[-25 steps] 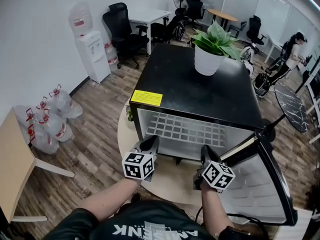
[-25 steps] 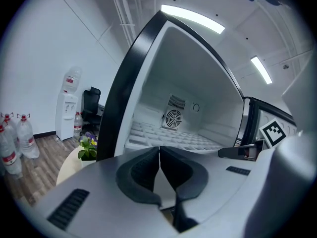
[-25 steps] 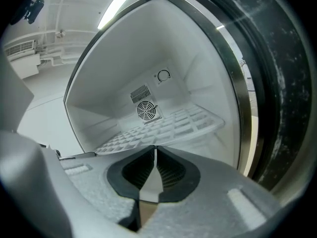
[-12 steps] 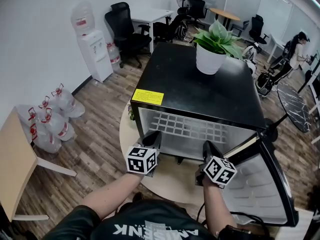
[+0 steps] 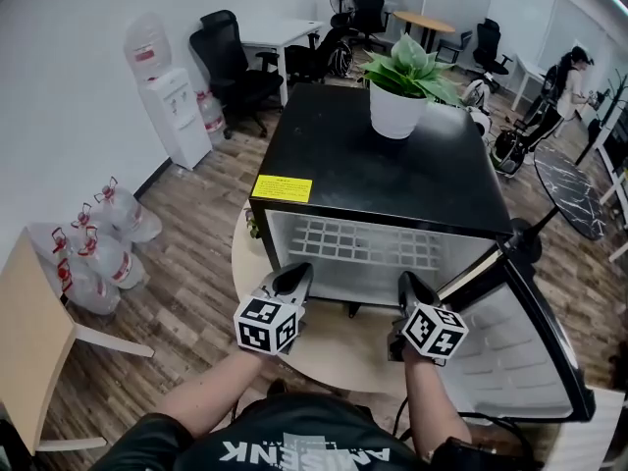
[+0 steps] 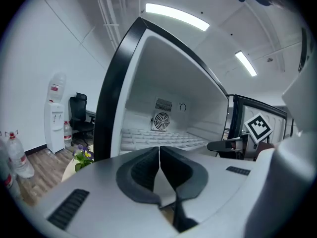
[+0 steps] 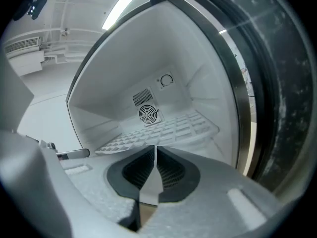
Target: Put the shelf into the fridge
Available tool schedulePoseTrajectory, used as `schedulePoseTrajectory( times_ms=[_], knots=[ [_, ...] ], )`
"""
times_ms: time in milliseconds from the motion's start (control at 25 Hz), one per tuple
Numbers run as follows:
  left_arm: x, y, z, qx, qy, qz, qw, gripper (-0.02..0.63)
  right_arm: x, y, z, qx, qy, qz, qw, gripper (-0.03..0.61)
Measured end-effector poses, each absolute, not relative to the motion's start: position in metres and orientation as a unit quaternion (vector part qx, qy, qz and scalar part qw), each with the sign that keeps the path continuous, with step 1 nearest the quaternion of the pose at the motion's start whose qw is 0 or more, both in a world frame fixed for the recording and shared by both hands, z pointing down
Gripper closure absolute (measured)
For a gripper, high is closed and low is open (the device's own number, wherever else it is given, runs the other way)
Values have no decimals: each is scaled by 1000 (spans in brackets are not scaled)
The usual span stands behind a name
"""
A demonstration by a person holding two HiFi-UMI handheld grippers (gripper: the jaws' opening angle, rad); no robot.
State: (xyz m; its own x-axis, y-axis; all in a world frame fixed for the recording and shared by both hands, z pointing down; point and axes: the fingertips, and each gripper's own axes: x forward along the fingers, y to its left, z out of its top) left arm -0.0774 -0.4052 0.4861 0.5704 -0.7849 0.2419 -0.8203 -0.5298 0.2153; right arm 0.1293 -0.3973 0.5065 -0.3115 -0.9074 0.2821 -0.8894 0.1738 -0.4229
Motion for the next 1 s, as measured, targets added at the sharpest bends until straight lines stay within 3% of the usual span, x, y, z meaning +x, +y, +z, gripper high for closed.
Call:
schedulePoseTrajectory(
  times_ms=[280, 520, 1000],
  knots=[
    [-88, -379, 465, 890, -436, 51, 122, 607, 124, -370, 485, -583, 775, -245, 14, 557],
    [-106, -360, 442, 888, -435, 18, 144, 612, 114, -342, 459, -583, 783, -214, 8, 557],
    [-116, -339, 413, 895, -436, 28, 91, 612, 94, -308, 414, -584, 796, -160, 9, 557]
  ],
)
